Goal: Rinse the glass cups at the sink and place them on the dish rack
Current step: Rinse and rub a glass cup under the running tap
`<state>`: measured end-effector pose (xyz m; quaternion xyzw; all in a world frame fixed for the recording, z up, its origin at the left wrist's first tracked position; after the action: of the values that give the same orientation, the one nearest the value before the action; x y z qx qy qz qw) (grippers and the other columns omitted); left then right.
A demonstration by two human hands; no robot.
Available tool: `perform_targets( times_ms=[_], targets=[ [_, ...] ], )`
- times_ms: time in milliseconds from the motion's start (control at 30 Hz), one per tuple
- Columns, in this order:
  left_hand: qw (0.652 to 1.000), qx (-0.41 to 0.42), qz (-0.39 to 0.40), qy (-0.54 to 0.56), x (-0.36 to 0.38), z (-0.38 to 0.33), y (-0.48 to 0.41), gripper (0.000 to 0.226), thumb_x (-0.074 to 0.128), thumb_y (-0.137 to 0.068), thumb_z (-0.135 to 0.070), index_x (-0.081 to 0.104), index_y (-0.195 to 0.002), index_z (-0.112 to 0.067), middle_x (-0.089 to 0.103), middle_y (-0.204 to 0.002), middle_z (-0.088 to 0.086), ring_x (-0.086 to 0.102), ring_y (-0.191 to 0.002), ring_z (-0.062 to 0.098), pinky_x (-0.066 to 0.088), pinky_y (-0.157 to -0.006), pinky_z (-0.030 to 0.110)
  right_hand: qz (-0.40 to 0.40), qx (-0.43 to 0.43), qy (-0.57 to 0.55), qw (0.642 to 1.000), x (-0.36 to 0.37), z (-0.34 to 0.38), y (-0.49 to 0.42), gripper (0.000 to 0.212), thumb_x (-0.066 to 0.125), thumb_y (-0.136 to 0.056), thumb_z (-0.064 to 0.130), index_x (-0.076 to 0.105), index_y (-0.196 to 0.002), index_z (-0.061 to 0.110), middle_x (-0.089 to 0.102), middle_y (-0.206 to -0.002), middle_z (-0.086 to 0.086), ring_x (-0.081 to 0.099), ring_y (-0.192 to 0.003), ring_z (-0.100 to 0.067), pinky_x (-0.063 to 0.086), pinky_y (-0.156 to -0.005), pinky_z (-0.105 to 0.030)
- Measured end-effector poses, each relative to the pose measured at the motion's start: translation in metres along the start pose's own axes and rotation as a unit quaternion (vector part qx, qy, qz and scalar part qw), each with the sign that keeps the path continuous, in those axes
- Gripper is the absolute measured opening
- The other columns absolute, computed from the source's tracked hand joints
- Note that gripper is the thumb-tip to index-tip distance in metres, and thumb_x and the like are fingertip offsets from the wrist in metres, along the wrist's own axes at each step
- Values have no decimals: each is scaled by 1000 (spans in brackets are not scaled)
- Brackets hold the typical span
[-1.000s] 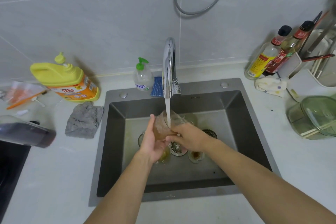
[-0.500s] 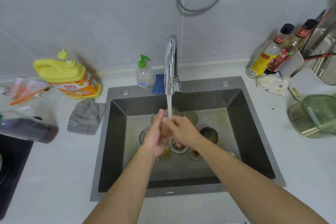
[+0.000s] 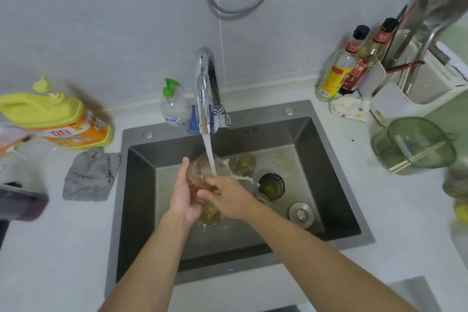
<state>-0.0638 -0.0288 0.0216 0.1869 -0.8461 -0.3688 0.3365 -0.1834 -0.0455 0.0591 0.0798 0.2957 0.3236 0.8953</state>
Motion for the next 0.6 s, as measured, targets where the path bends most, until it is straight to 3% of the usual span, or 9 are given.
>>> perform_targets(
  times_ms=[67,133,233,300,333,400,467,533,600],
  targets=[
    [1000,-1,6,-2,-1,-2,0,63,69,-90,-61,78,-116,-4,74,-125,19,74,-101,31,59,-92,41,-20,-11,47,999,-2,-7,-1,48,55,-93,65,73,-115,27,74,-108,7,71,-93,-14,60,-90,-41],
    [1000,0,6,10,-1,0,-1,75,80,-76,-64,76,-121,-4,73,-129,15,68,-99,27,58,-89,30,-47,-19,46,998,-3,-4,-2,44,55,-95,62,75,-109,24,75,-102,4,69,-92,-17,58,-91,-43],
    [1000,18,-7,20,2,8,-3,66,83,-75,-60,76,-110,-5,69,-122,18,66,-107,31,48,-111,43,-86,20,-72,993,-4,5,-7,34,55,-104,44,76,-103,18,78,-92,-4,72,-74,-19,61,-75,-38],
    [1000,23,3,17,6,9,-2,58,77,-83,-58,76,-106,-5,70,-119,21,70,-105,32,49,-113,50,-47,58,-132,988,-6,4,-9,37,52,-106,44,74,-101,15,77,-84,-6,65,-54,-16,57,-54,-31],
    [1000,21,1,19,8,8,-1,60,76,-83,-58,76,-109,-5,71,-120,21,72,-105,32,50,-112,50,-22,49,-110,992,-9,0,-10,35,53,-106,43,73,-102,15,76,-84,-5,64,-54,-16,56,-55,-31],
    [1000,10,5,28,10,5,0,68,72,-85,-62,75,-121,-4,73,-126,18,73,-103,31,58,-101,45,23,0,-5,1000,-16,-10,-10,29,59,-102,45,72,-116,23,77,-105,2,73,-84,-18,61,-82,-38],
    [1000,3,5,29,13,6,2,70,64,-91,-65,73,-126,-4,74,-123,18,71,-82,25,63,-68,30,20,-47,87,995,-25,-16,-11,37,62,-99,50,69,-129,30,74,-123,7,69,-110,-16,54,-100,-39],
    [1000,0,-3,21,13,9,0,65,63,-91,-66,79,-113,-6,77,-111,16,70,-75,21,63,-62,29,-9,-40,63,997,-28,-11,-11,35,61,-99,52,76,-112,24,78,-97,3,72,-86,-14,57,-87,-36],
    [1000,2,-4,-5,17,12,2,57,64,-91,-63,82,-94,-9,78,-100,16,75,-80,23,63,-77,37,-54,-12,19,998,-29,-1,-11,41,59,-98,57,76,-92,21,72,-75,6,68,-64,-8,59,-76,-35]
  ],
)
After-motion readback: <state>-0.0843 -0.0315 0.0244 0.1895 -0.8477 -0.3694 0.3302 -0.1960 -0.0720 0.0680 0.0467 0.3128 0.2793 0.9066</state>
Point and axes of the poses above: each hand's wrist, its own y-axis away from the middle knuckle, its own x-axis out of the palm, z = x × y, the point moved 4 cm from there along -y, towards the middle knuckle
